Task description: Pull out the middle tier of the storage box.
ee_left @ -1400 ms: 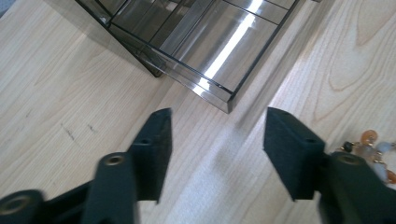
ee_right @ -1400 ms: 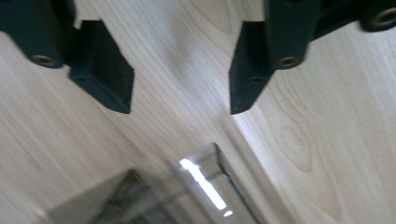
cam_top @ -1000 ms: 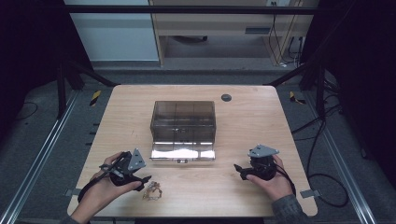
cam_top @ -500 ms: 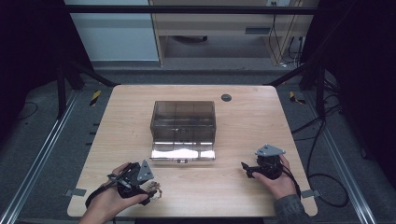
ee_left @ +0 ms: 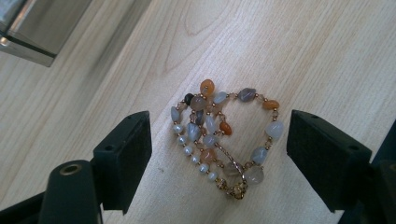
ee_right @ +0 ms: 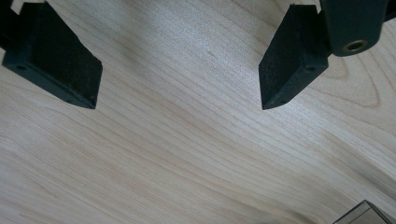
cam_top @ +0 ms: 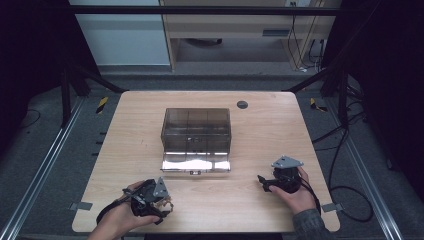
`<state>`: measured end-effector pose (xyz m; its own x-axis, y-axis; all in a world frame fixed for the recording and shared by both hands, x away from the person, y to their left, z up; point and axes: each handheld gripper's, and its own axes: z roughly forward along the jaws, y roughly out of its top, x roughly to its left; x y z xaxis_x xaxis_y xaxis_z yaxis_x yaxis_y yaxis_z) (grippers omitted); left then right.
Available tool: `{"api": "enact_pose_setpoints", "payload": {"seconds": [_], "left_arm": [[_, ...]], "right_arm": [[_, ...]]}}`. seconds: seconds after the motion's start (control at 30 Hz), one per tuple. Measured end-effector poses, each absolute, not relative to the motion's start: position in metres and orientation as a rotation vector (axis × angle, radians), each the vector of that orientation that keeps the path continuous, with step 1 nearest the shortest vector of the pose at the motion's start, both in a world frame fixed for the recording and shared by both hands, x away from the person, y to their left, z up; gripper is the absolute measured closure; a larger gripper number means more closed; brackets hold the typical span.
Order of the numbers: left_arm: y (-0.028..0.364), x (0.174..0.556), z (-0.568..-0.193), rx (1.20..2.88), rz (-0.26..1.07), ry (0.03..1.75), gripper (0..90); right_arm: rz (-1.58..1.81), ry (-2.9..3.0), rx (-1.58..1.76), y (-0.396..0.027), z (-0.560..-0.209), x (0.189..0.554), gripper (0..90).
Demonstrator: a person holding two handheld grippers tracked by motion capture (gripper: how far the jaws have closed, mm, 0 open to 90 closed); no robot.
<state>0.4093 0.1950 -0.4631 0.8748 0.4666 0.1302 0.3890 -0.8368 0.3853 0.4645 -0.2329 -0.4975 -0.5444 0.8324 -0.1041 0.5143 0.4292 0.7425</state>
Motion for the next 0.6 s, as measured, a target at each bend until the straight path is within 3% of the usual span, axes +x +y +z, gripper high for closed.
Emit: {"api": "enact_pose_setpoints", "payload": {"seconds": [0.6], "left_arm": [[0.1946,0.4158,-0.4729,2.7,0.219,0.658,30.8]], "right_arm": [[0.926,2.233,1.139,-0.2321,-0.4983,0.4645,14.2]]}}
